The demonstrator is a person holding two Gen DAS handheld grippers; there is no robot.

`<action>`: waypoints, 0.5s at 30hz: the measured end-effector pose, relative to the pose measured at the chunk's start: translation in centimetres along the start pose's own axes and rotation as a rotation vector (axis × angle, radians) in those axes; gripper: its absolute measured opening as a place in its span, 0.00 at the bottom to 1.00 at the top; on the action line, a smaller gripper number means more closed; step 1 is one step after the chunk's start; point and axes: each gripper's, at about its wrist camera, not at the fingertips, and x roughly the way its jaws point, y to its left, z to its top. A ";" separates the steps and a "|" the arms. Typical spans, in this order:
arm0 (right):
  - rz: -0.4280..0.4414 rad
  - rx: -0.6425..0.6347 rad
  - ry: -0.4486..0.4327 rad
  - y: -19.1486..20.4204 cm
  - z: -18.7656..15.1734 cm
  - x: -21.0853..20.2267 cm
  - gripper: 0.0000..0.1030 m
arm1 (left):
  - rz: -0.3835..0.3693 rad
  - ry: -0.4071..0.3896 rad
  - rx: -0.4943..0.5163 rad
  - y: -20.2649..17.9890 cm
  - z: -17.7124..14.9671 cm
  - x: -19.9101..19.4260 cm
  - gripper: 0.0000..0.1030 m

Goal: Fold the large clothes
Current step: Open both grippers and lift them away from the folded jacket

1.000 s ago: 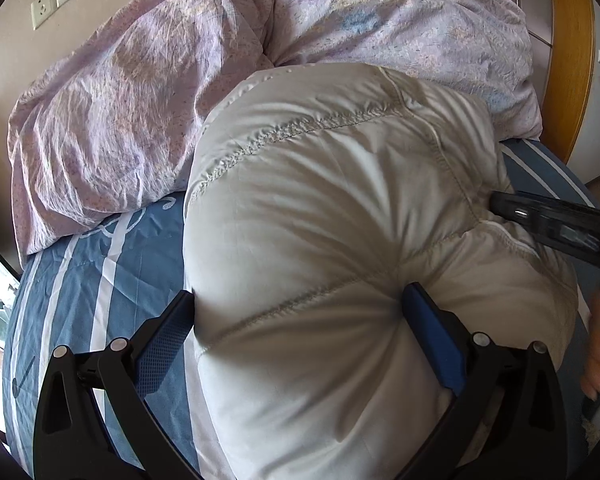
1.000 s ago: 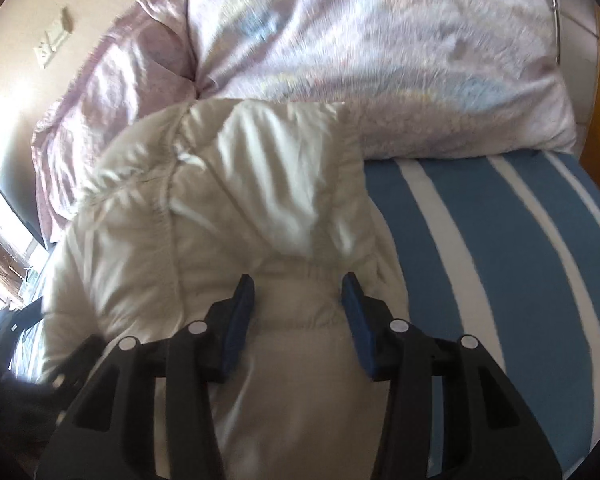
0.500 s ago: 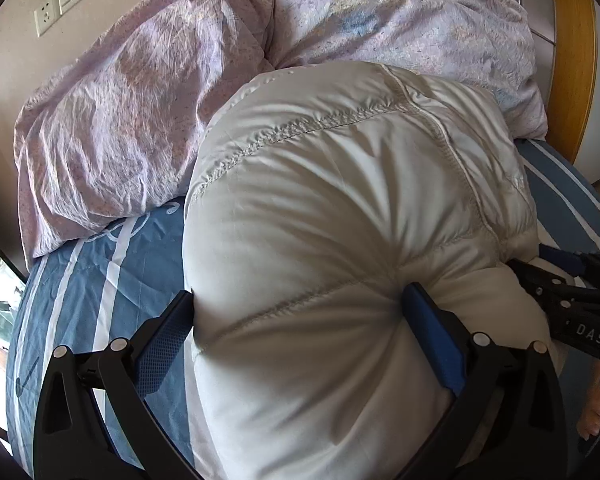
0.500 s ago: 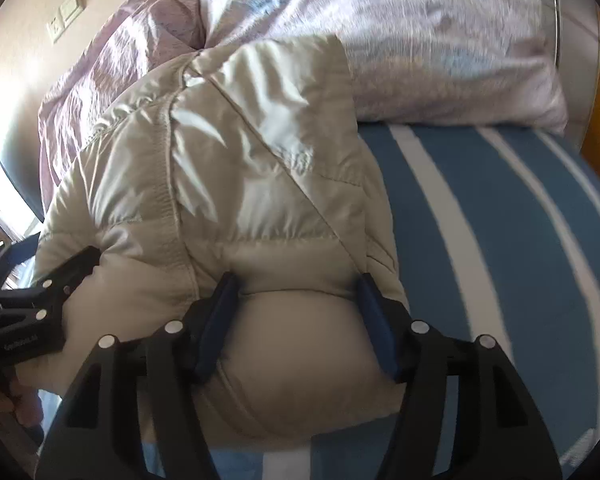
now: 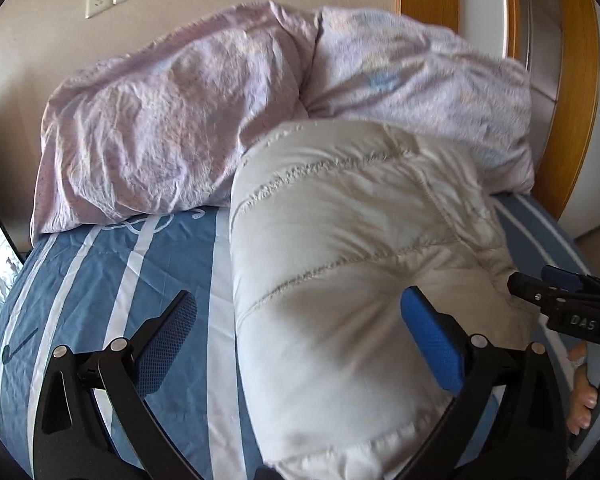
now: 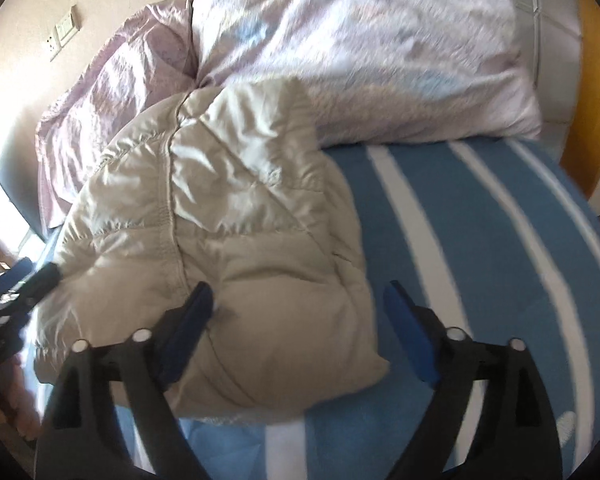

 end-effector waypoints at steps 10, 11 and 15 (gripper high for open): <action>-0.084 -0.048 -0.082 0.3 -1.6 -4.6 0.98 | 0.053 -0.009 -0.011 0.0 -1.8 -3.8 0.99; -0.075 -0.046 -0.082 0.3 -1.8 -4.9 0.98 | 0.057 -0.008 -0.012 0.0 -2.0 -4.1 0.99; -0.073 -0.051 -0.080 0.5 -2.6 -5.8 0.98 | 0.059 0.005 -0.023 -0.3 -2.8 -4.8 0.99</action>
